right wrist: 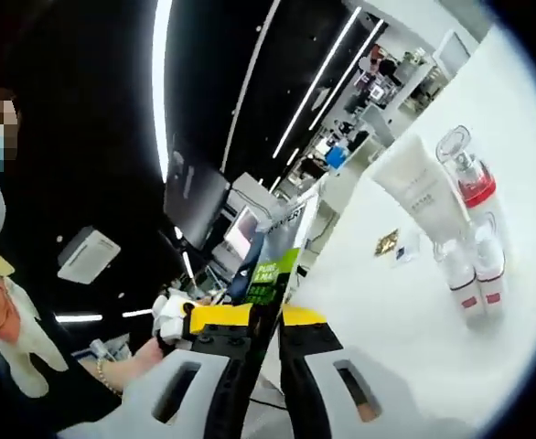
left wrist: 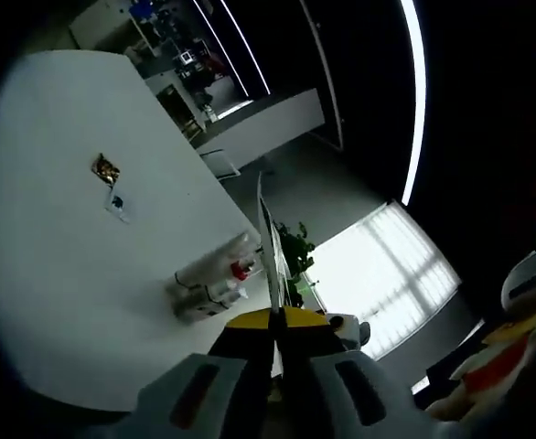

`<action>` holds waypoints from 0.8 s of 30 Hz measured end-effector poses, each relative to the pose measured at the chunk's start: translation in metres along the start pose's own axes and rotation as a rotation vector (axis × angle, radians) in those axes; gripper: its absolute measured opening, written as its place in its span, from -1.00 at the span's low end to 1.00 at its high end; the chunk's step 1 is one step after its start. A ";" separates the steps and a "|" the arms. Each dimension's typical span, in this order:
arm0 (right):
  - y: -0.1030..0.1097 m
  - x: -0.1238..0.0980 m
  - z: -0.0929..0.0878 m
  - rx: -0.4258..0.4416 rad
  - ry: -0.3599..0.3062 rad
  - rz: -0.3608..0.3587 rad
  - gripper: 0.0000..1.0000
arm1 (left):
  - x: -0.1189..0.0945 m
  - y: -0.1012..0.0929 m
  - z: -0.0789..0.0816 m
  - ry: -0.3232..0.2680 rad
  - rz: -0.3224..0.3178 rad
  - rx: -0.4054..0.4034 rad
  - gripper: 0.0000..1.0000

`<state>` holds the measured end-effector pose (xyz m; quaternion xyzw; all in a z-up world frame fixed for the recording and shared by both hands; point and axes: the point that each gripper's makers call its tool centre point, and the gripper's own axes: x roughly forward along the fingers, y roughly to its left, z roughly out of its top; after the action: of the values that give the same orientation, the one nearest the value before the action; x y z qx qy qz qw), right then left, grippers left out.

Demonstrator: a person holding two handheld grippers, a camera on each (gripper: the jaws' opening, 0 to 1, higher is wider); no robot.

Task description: Arrange the skincare products in the storage area until every visible bottle or jar stands upright without overlapping.

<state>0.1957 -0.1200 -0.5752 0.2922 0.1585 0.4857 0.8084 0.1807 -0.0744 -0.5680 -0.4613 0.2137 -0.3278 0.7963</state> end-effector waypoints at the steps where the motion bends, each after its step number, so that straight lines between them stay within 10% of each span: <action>1: 0.002 0.000 0.000 -0.016 0.005 0.013 -0.65 | 0.000 0.001 0.001 0.001 0.002 -0.002 -1.00; 10: 0.008 -0.002 -0.001 -0.059 0.023 0.056 0.07 | 0.004 0.009 0.004 0.006 0.004 -0.014 -1.00; 24: 0.001 -0.008 -0.022 -0.190 0.136 0.031 0.67 | 0.013 0.032 0.003 0.003 0.037 -0.053 -1.00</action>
<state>0.1792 -0.1192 -0.5923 0.1832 0.1620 0.5295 0.8123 0.2021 -0.0704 -0.5945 -0.4777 0.2320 -0.3081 0.7893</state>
